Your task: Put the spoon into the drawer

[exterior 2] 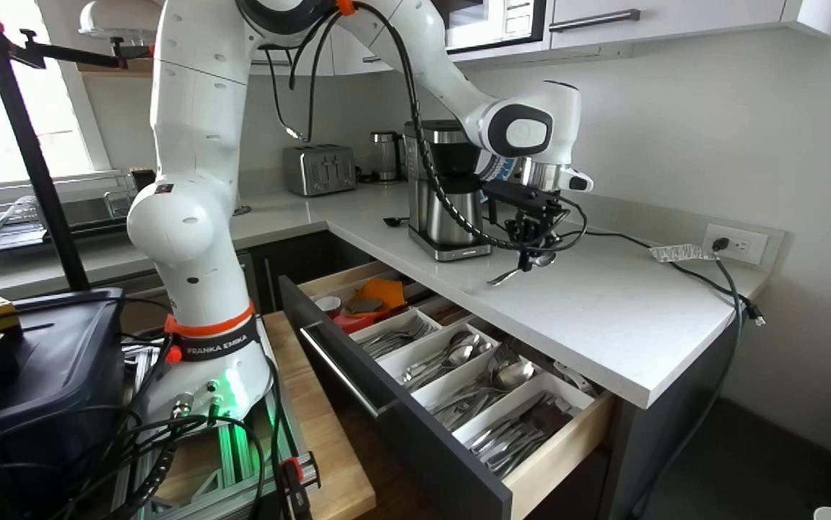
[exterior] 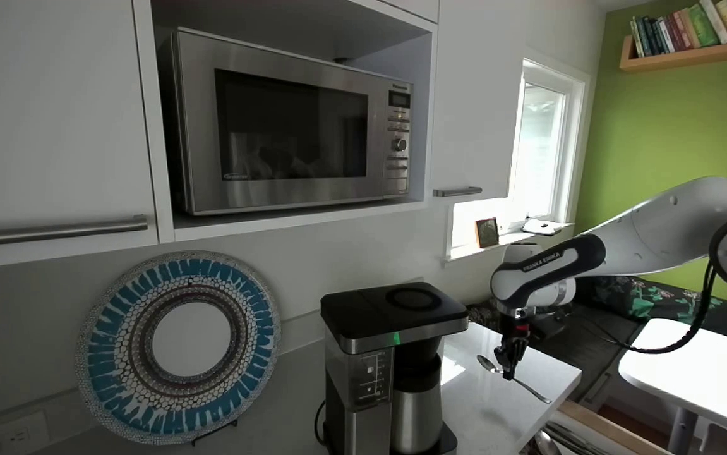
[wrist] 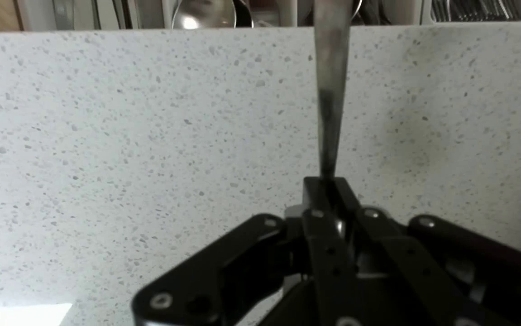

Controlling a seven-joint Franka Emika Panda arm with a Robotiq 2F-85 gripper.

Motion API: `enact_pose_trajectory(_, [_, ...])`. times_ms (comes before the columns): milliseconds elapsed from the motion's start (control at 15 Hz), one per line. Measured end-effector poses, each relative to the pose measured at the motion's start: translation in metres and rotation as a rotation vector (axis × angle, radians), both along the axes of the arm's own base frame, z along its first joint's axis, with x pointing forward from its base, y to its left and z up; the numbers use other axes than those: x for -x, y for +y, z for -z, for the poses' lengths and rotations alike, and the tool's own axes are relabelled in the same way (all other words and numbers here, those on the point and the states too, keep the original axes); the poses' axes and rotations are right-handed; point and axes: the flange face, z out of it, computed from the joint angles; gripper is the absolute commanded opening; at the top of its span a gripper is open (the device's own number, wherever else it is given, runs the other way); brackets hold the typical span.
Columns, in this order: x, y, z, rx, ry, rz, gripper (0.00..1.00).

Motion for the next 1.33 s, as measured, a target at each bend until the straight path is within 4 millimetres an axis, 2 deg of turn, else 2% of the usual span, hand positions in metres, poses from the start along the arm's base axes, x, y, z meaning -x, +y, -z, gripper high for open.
enact_pose_trajectory(467, [0.008, 0.003, -0.005, 0.018, -0.003, -0.033, 0.08])
enact_pose_trajectory(533, [0.008, 0.003, -0.005, 0.018, -0.003, -0.033, 0.02])
enact_pose_trajectory(867, [0.011, 0.005, -0.002, 0.009, 0.01, -0.031, 0.02])
enact_pose_trajectory(1067, [0.028, 0.009, 0.007, -0.008, 0.042, -0.025, 0.02])
enact_pose_trajectory(1333, [0.067, 0.02, 0.02, -0.066, 0.085, 0.002, 0.02])
